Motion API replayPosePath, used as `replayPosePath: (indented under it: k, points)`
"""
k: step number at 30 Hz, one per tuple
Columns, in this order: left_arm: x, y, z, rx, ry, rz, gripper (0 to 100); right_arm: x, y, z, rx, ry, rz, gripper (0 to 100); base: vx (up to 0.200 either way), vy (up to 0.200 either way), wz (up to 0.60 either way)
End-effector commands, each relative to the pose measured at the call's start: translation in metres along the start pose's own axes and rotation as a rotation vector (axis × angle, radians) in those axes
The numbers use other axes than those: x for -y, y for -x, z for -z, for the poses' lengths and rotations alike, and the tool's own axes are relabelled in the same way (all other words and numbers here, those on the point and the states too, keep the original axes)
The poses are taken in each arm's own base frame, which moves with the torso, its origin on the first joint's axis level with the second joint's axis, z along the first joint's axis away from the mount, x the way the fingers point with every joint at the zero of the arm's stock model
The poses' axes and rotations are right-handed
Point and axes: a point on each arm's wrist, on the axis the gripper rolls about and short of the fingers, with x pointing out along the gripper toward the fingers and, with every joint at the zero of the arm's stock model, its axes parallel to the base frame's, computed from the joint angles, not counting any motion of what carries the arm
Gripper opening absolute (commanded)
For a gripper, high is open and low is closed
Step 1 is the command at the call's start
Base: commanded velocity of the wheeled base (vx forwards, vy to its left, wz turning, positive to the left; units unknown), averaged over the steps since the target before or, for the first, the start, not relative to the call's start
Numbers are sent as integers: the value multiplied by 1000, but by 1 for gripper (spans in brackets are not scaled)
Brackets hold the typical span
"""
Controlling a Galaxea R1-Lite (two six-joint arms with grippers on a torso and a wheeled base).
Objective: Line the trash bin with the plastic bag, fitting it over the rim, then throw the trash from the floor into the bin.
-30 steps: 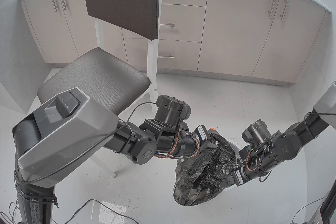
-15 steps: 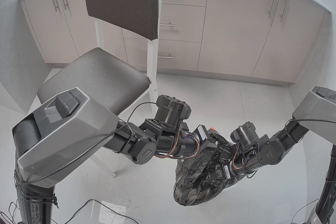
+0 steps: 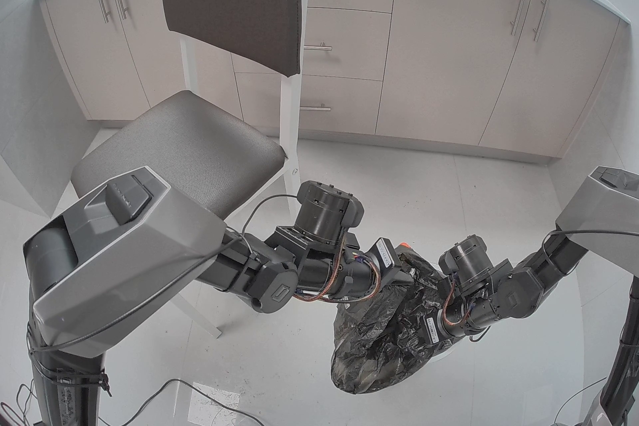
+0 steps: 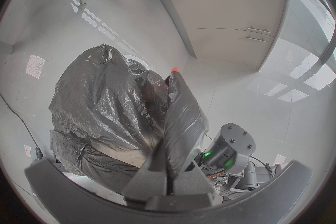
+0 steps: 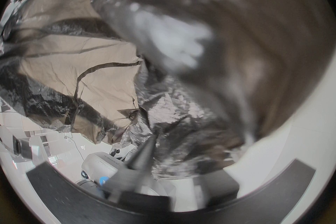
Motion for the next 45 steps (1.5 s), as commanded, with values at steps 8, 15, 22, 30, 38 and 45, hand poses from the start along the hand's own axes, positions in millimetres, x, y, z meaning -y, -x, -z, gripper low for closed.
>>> replayPosePath:
  k: [8, 15, 22, 30, 38, 45]
  points:
    - [3, -1, -3, 31, -81, 12, 0, 12, 13, -5, 36, -33, 14, 0, 0, 0, 0]
    - [-7, -6, -8, 194, -330, -124, 0, 36, 21, -12, 70, -91, 46, 0, 0, 0, 0]
    - [-19, -19, -7, 213, -428, -211, 0, 56, 30, -9, 71, -98, 78, 0, 0, 0, 0]
    - [-26, -35, 8, 152, -505, -244, 0, 69, 34, 10, 23, -129, 101, 0, 0, 0, 0]
    - [-13, -66, 43, 80, -449, -195, 0, 74, 33, 26, -23, -151, 112, 0, 0, 0, 0]
    - [-9, -80, 28, 82, -425, -217, 0, 85, 30, 25, -14, -182, 132, 0, 0, 0, 0]
